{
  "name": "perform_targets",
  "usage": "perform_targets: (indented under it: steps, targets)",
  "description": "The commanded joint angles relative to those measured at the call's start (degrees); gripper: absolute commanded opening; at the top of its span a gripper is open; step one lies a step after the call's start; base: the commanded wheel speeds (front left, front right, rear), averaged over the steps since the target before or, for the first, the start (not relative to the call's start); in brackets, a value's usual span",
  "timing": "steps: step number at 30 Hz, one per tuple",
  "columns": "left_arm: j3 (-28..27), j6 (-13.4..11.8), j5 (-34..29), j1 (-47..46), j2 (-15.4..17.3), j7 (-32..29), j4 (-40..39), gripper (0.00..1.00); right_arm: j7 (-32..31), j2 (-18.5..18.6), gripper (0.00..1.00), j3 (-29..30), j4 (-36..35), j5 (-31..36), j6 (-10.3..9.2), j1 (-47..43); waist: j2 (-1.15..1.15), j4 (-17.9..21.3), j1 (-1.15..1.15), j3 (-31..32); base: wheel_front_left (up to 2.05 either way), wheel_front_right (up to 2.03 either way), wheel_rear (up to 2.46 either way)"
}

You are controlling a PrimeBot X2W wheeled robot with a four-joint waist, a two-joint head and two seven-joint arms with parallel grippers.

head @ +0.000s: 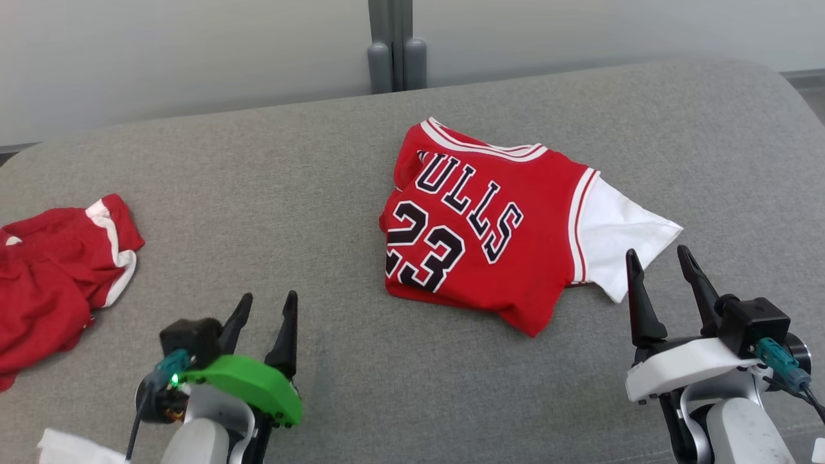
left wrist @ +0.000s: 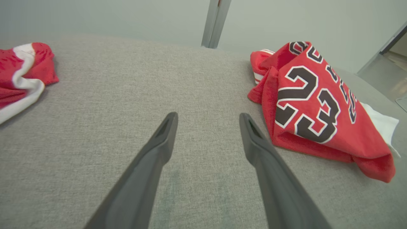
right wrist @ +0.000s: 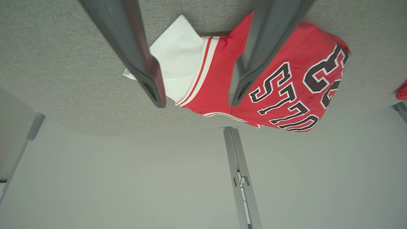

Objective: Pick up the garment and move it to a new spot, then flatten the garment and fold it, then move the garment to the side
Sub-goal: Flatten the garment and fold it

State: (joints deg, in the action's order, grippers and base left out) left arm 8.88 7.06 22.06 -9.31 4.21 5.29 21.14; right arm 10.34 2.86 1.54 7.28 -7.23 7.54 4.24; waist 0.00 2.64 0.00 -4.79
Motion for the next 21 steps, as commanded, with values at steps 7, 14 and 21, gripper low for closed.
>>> perform_targets:
  steps: [7,14,21]
  targets:
    - [8.7,0.4,3.12,-11.59,1.88,-4.52,10.41,1.0,1.34,0.07,1.0,-2.19,1.13,-1.18,-0.1,3.14,0.0,7.79,0.0,-5.96,0.0,0.0,0.0]
    - [14.72,0.43,6.65,-14.39,4.02,-4.58,14.62,1.0,2.66,0.06,1.0,-1.97,2.09,-1.88,-0.1,4.14,0.0,11.46,0.0,-8.33,0.0,0.0,0.0]
    - [15.38,0.2,7.99,-16.0,5.11,-1.18,17.83,1.0,3.63,0.05,1.0,-2.49,2.89,-2.9,-0.1,4.67,0.0,12.83,0.0,-9.26,0.0,0.0,0.0]
